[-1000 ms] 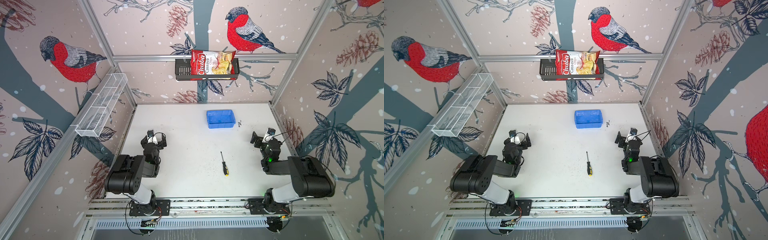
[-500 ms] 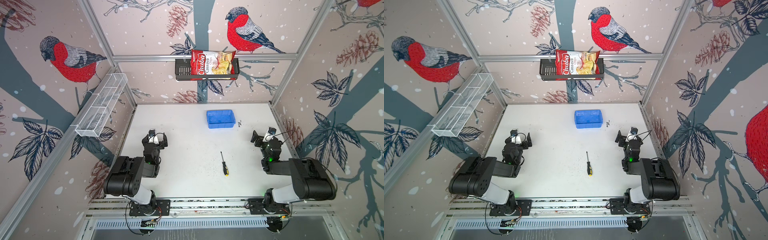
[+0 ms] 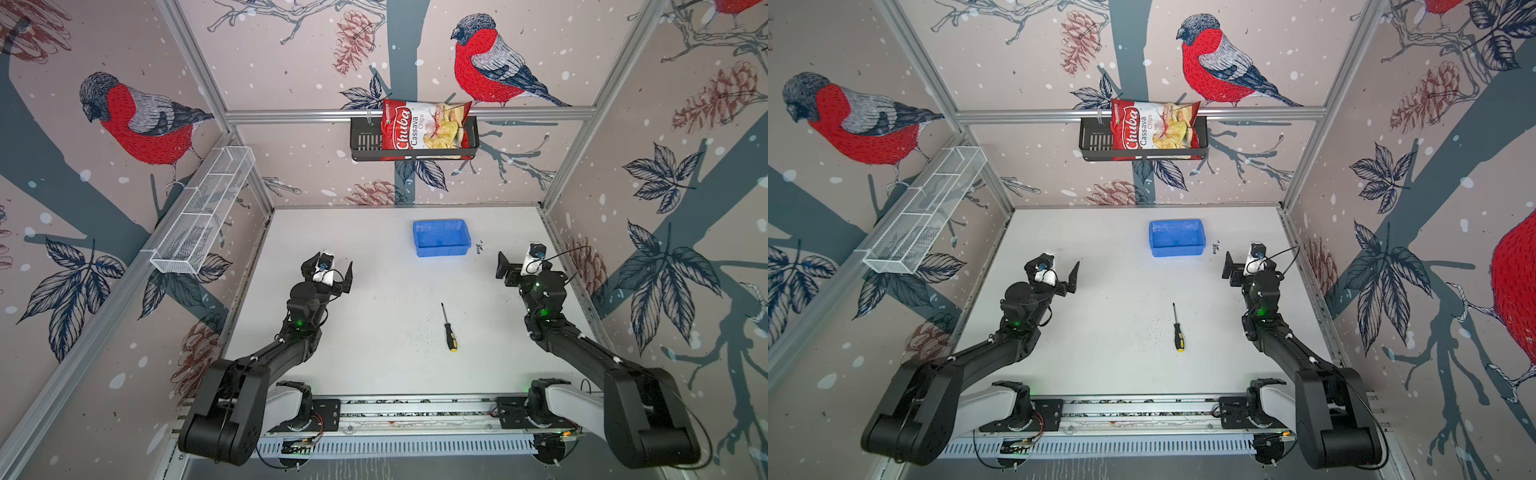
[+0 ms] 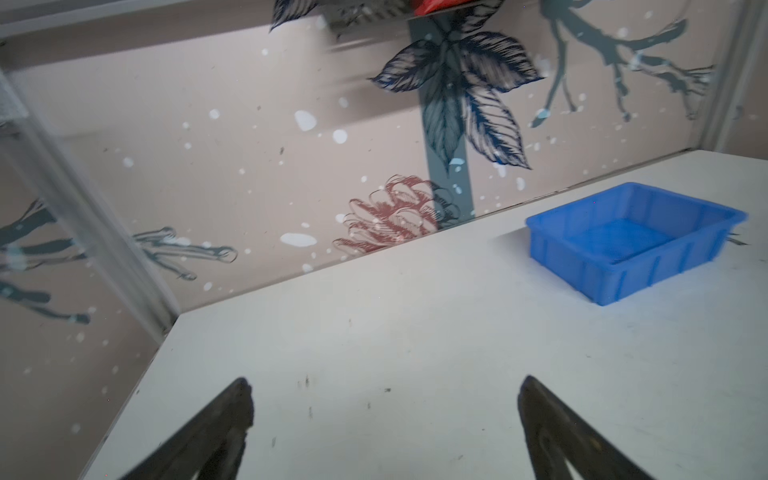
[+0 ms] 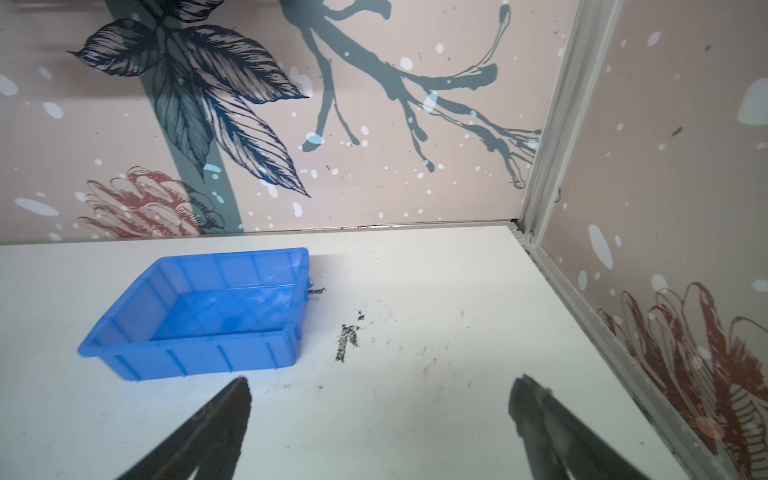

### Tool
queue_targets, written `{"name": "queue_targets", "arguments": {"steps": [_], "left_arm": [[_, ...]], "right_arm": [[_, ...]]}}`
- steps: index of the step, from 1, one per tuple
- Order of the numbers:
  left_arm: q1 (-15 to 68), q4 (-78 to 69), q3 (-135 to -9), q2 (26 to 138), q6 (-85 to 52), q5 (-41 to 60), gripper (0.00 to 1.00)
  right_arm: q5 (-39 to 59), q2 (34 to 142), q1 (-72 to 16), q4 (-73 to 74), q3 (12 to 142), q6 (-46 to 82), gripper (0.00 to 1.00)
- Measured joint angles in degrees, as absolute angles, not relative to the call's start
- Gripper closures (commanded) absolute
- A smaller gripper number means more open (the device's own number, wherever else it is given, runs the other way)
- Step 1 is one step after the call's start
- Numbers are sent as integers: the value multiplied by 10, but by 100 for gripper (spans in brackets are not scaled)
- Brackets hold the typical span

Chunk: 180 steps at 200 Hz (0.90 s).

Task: Put the screwdriver in the bin
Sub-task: 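Reach the right gripper down over the screwdriver while the left arm lifts forward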

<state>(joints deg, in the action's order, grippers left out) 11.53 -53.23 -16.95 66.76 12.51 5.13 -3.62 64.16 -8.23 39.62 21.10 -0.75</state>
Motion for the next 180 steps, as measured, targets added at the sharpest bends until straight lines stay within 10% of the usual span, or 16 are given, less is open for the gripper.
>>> {"name": "queue_targets", "arguments": {"steps": [180], "left_arm": [[180, -230, -179, 546, 287, 253, 2]], "right_arm": [[-179, 666, -451, -152, 397, 273, 0]]}}
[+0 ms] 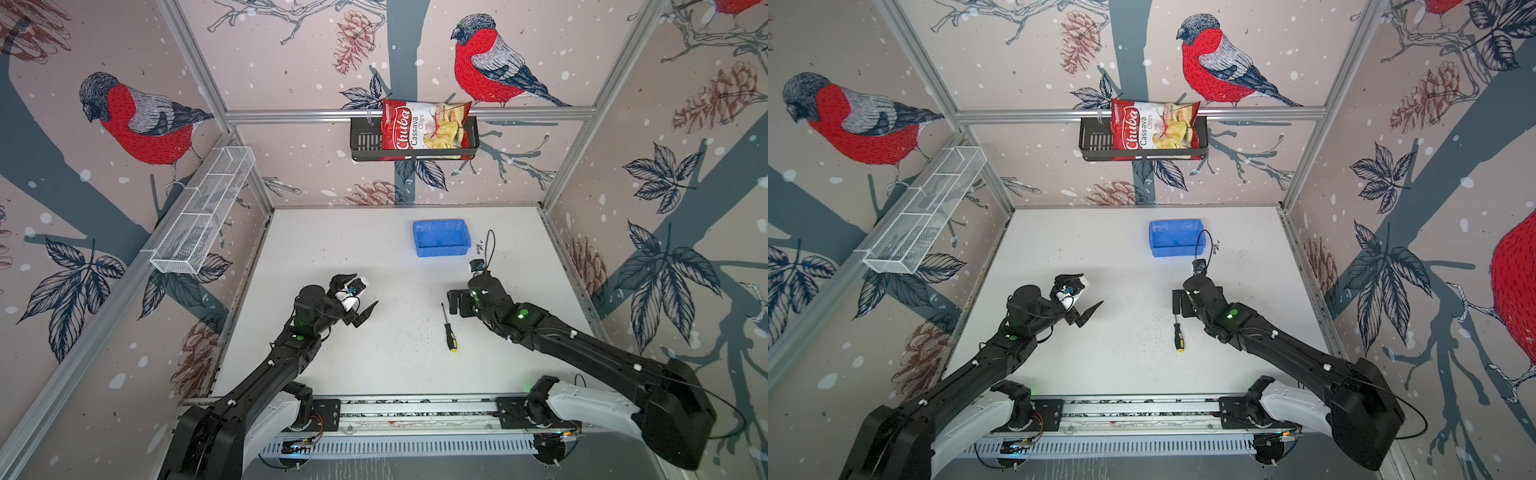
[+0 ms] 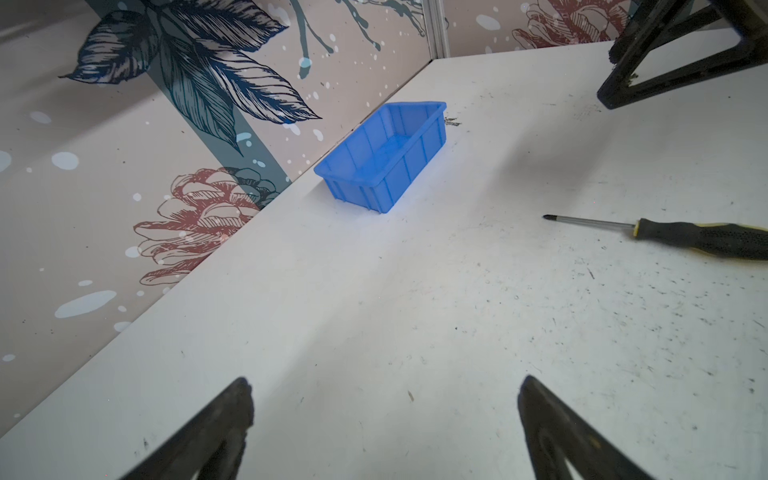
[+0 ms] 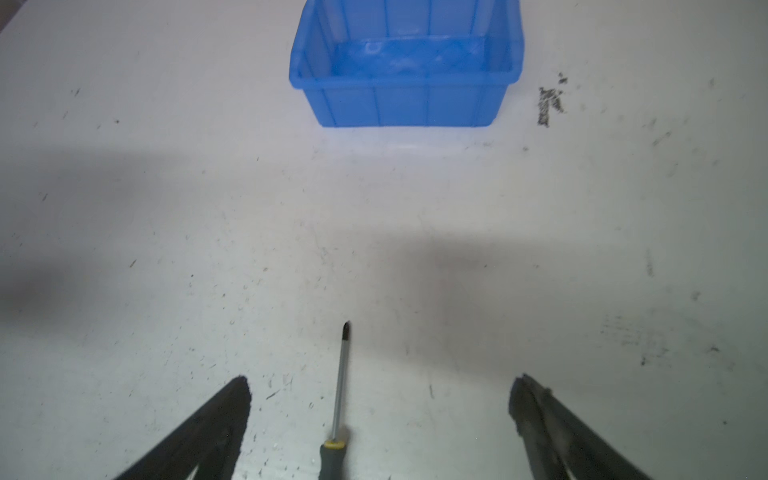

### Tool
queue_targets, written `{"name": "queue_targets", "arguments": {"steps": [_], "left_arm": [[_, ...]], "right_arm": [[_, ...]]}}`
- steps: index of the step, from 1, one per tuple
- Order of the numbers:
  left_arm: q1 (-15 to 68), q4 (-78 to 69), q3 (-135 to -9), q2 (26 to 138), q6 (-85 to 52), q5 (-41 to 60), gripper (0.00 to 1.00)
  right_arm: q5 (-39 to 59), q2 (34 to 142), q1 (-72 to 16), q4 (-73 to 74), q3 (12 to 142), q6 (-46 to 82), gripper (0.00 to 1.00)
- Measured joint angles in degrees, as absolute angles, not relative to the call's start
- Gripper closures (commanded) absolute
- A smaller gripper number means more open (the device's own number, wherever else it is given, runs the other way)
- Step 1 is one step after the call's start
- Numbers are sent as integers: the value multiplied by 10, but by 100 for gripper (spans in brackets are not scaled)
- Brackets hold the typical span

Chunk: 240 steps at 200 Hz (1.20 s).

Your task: Put the screwdriver in the bin

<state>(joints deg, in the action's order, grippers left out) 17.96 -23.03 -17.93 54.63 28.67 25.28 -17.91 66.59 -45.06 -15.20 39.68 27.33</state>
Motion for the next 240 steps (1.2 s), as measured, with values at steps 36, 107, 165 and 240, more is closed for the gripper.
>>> {"name": "queue_targets", "arguments": {"steps": [36, 107, 165, 240], "left_arm": [[181, -229, -180, 553, 314, 253, 2], [182, -212, -176, 542, 335, 282, 2], [182, -203, -172, 541, 345, 298, 2], [182, -197, -171, 529, 345, 282, 2]], "right_arm": [[-158, 774, -454, -193, 456, 300, 0], [-98, 942, -449, -288, 550, 294, 12], [-81, 975, -450, -321, 575, 288, 49], [-76, 1001, -452, -312, 582, 269, 77]]}}
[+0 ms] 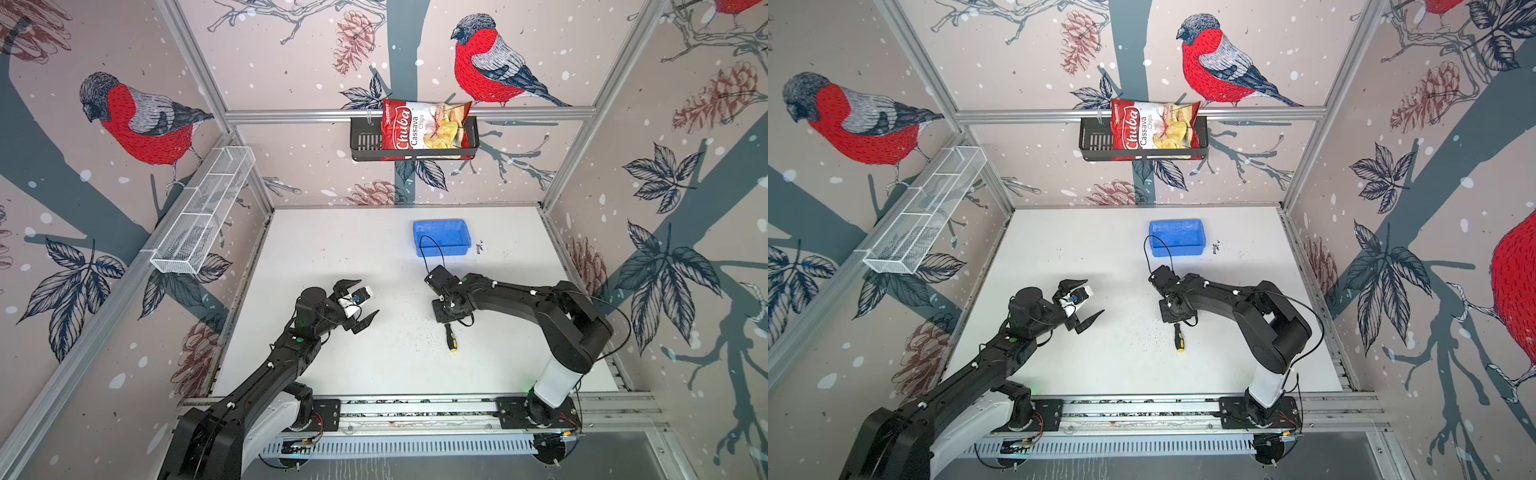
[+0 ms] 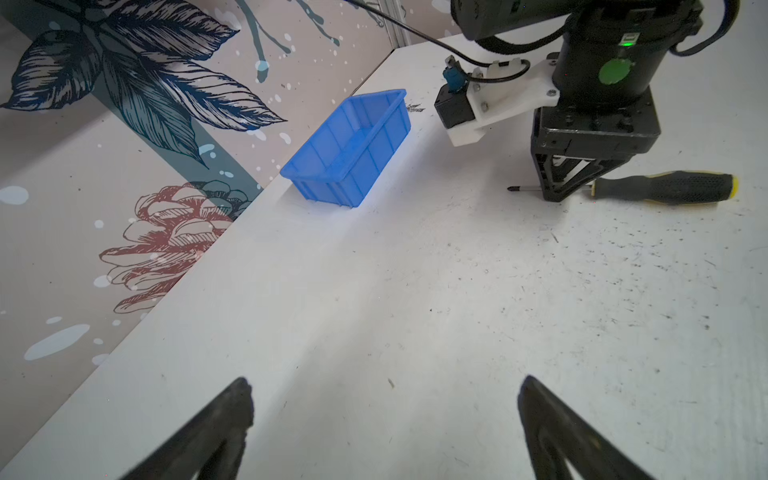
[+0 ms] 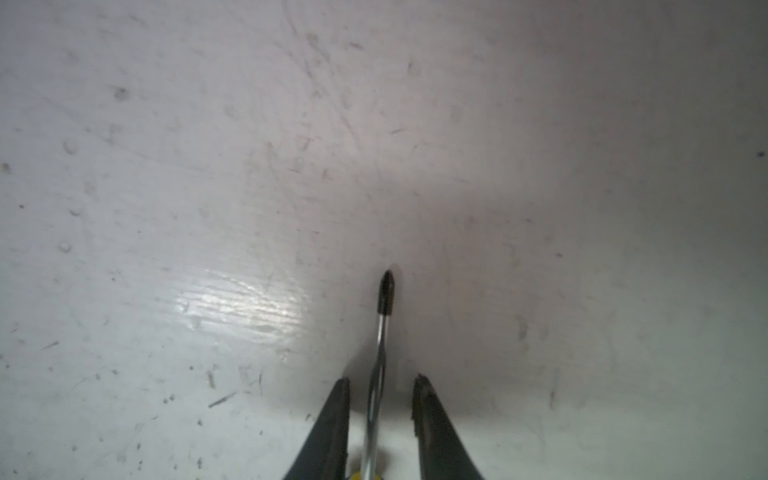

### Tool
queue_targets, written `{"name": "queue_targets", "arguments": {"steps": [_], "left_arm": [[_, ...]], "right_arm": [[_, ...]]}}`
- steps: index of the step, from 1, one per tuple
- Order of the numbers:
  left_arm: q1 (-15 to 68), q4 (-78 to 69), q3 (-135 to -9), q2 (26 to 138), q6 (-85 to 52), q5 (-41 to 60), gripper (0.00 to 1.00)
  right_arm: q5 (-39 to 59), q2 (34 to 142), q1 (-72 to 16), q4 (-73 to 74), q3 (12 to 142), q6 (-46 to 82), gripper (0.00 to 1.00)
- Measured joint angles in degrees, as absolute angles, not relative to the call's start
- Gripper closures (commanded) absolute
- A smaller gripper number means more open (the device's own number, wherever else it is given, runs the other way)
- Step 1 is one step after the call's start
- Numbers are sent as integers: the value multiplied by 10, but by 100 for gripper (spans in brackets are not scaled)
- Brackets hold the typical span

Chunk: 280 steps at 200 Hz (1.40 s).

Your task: Put the screwdriver in the bin

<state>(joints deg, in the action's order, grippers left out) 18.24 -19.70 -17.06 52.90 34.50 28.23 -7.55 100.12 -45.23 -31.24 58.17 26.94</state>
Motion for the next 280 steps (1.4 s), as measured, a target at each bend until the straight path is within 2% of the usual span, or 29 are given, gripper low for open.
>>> {"name": "queue_targets", "arguments": {"steps": [28, 71, 195, 280], "left_arm": [[182, -187, -171, 522, 345, 280, 2], [182, -174, -175, 530, 350, 296, 2], [182, -165, -208, 582, 379, 315, 2], [182, -208, -241, 624, 380, 333, 2]], "right_arm": [[-77, 1001, -452, -308, 582, 269, 88], [-73, 1001, -445, -305, 582, 275, 98], [-82, 940, -412, -300, 598, 305, 100], [-116, 877, -389, -235, 617, 446, 100]]}}
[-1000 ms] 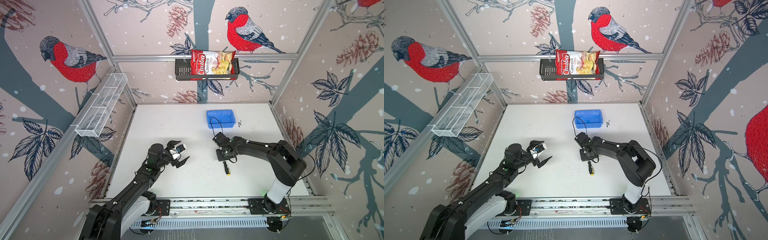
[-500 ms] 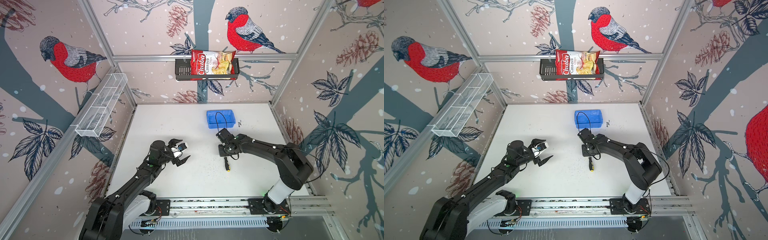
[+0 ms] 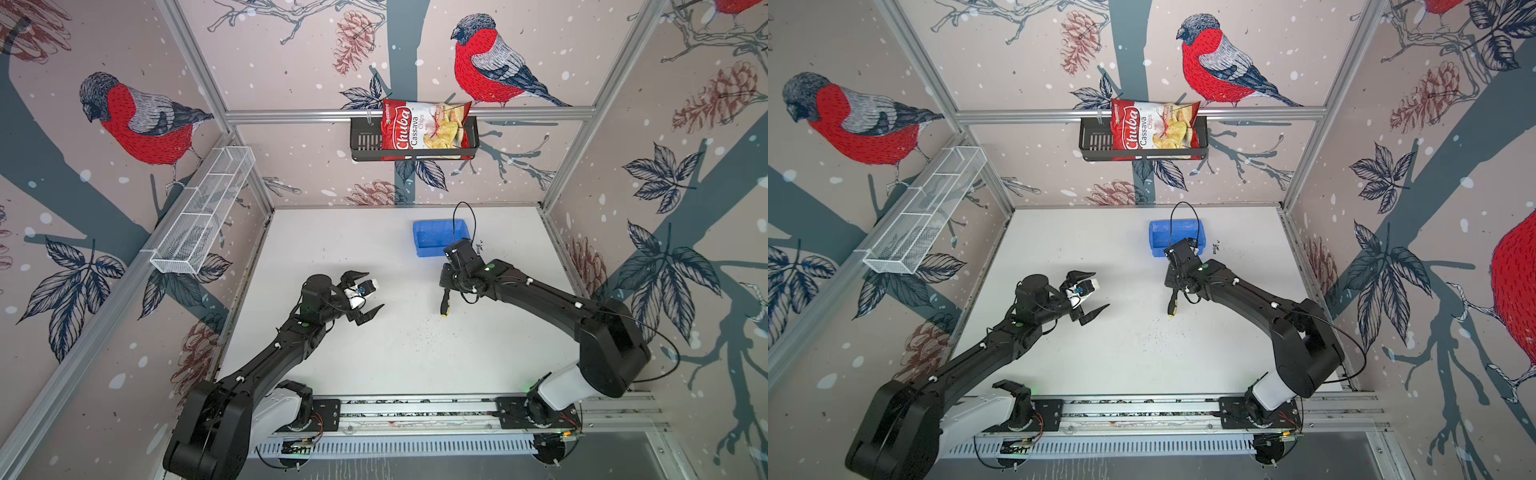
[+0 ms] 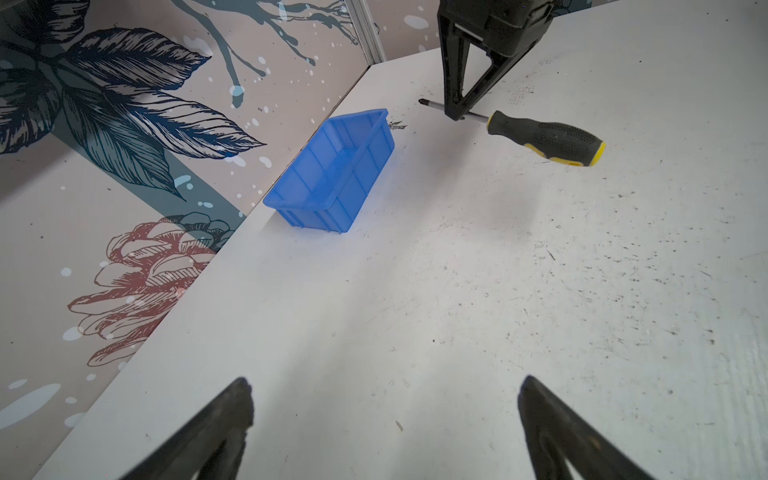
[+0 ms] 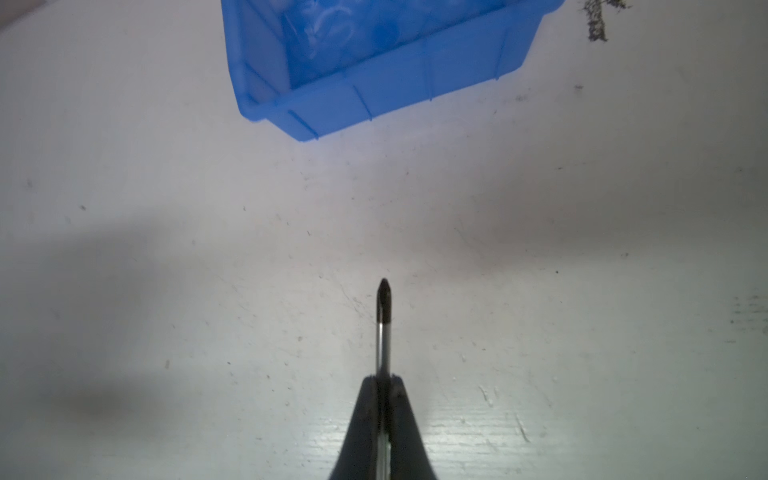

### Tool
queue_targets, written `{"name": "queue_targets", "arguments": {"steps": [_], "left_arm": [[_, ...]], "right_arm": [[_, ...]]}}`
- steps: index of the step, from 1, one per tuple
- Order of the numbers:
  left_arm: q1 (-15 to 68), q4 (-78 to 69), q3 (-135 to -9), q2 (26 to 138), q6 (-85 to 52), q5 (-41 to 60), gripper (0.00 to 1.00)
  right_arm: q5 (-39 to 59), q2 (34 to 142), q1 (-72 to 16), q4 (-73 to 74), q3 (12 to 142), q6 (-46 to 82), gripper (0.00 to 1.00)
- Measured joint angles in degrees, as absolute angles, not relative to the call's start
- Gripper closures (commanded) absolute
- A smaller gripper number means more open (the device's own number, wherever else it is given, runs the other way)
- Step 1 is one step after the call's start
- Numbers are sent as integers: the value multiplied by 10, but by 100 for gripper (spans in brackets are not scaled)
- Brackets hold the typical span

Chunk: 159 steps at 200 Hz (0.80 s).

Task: Put the screwdriver in the bin
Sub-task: 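Lift the screwdriver with the right gripper and carry it over the blue bin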

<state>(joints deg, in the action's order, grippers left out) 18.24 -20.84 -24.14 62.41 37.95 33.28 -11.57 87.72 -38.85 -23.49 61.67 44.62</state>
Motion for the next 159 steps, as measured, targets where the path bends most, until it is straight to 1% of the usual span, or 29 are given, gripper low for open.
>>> {"name": "queue_targets", "arguments": {"steps": [41, 82, 123, 159], "left_arm": [[185, -220, -284, 659, 379, 345, 2], [197, -234, -337, 708, 379, 344, 2], [208, -239, -386, 761, 378, 341, 2], [214, -242, -425, 803, 377, 336, 2]], "right_arm": [[-156, 837, -370, -154, 569, 560, 100], [-187, 830, -343, -71, 552, 627, 100], [-206, 868, -310, -21, 572, 663, 100], [-218, 936, -298, -6, 637, 698, 100]]}}
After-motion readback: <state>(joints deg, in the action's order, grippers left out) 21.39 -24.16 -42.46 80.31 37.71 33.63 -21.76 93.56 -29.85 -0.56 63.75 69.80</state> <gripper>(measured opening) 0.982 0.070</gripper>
